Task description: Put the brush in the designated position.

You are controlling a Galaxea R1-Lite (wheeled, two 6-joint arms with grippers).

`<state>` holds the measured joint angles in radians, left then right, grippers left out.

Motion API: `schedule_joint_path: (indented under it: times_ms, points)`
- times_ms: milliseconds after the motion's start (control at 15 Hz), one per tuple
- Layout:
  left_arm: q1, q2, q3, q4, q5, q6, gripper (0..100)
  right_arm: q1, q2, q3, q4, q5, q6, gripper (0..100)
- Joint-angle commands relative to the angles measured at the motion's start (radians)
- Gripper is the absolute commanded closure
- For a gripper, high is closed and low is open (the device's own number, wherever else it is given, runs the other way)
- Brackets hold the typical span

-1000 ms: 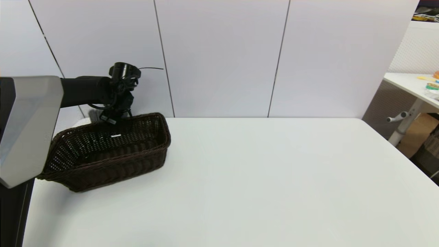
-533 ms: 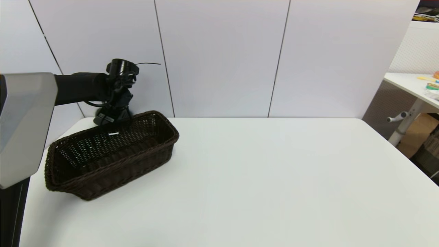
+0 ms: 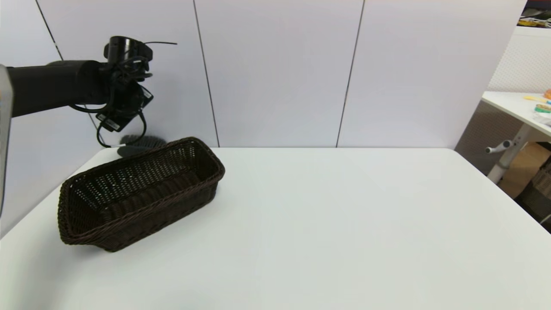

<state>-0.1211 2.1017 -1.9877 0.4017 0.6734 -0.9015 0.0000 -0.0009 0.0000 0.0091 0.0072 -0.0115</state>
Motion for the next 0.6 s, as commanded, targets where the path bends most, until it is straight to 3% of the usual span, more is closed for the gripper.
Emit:
schedule_joint_path:
  times_ms: [67,333,600]
  points:
    - [0.0,-0.155,0.023,0.003,0.006,0.062,0,0.0,0.001,0.002,0.0,0.0,-0.001,0]
    - [0.001,-0.302,0.069,0.003,0.002,0.234,0,0.0,0.001,0.002,0.0,0.0,-0.001,0]
    - [-0.014,-0.477,0.09,0.005,-0.1,0.556,0,0.0,0.001,0.002,0.0,0.0,-0.001,0]
